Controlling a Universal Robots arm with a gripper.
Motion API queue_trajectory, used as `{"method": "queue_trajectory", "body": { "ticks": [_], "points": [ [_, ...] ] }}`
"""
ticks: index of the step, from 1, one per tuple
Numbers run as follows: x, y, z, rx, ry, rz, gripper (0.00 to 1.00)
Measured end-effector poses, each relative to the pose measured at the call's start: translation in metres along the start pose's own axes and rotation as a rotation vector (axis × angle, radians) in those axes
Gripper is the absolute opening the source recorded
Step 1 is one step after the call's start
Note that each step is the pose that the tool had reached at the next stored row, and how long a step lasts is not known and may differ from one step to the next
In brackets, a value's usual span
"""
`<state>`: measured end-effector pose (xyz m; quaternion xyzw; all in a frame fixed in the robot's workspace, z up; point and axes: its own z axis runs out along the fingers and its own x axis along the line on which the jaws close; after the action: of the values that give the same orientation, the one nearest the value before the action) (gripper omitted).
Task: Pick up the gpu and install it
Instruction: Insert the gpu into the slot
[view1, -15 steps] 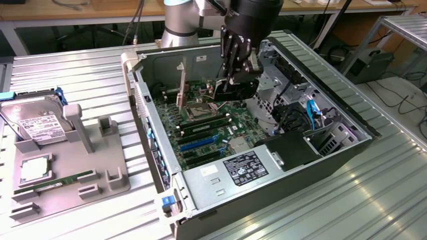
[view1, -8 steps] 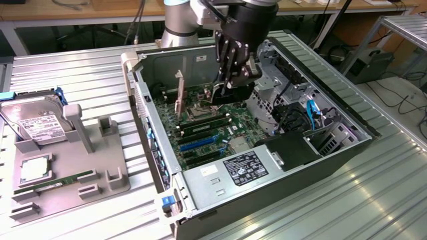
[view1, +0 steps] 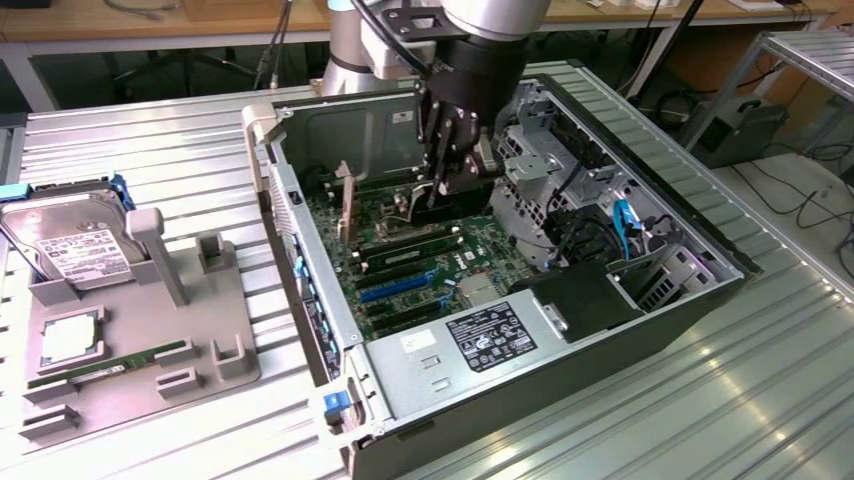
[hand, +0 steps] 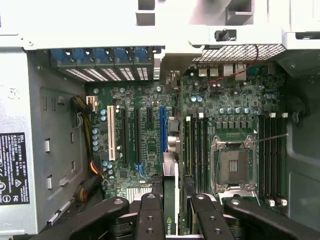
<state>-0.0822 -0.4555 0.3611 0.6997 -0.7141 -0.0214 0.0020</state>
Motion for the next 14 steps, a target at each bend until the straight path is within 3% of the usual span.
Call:
{"method": "queue_trajectory", "body": {
  "ticks": [14],
  "points": [
    [0.002, 0.0015, 0.0264, -0.0009, 0.0010, -0.033, 0.26]
  ]
}}
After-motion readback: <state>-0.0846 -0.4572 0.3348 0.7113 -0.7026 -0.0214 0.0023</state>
